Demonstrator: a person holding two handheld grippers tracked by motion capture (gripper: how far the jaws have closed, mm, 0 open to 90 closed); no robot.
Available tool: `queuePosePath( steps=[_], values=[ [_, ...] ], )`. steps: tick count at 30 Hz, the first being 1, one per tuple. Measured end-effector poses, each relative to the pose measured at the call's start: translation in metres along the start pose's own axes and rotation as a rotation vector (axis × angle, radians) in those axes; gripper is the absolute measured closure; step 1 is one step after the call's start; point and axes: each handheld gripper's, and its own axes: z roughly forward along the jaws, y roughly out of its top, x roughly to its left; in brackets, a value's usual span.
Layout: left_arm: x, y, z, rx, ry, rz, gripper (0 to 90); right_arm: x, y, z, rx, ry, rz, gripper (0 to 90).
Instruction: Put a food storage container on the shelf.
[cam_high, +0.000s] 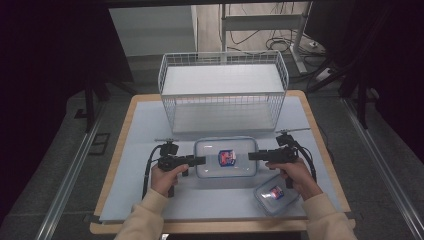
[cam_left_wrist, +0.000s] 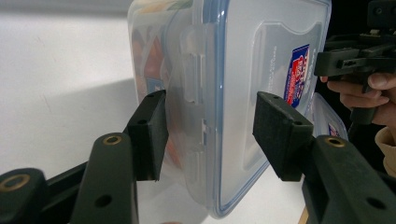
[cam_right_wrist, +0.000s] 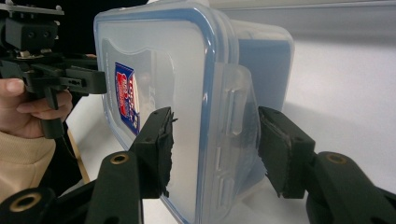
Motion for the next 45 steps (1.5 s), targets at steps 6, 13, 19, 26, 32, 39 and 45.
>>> queuePosePath(
  steps=[6,13,19,26,32,39,45],
  values=[
    [-0.007,0.003,-0.004,-0.017,0.002,0.025,46.7,0.004,0.001,-0.006,-0.025,0.007,-0.021,47.7],
    [-0.013,0.007,-0.011,-0.044,-0.010,0.052,46.9,0.012,0.004,-0.016,-0.054,0.005,-0.067,49.4],
    [-0.020,0.012,-0.016,-0.061,0.000,0.081,46.9,0.017,0.008,-0.021,-0.080,0.011,-0.083,49.4],
    [-0.032,0.022,-0.027,-0.081,0.012,0.121,46.9,0.026,0.013,-0.028,-0.113,0.016,-0.110,49.4],
    [-0.044,0.032,-0.037,-0.105,0.022,0.151,46.9,0.038,0.025,-0.039,-0.144,0.020,-0.151,49.4],
    [-0.052,0.040,-0.045,-0.123,0.021,0.176,47.0,0.046,0.033,-0.046,-0.161,0.020,-0.172,49.4],
    [-0.058,0.047,-0.050,-0.134,0.022,0.189,47.2,0.051,0.040,-0.051,-0.172,0.021,-0.185,49.4]
  ],
)
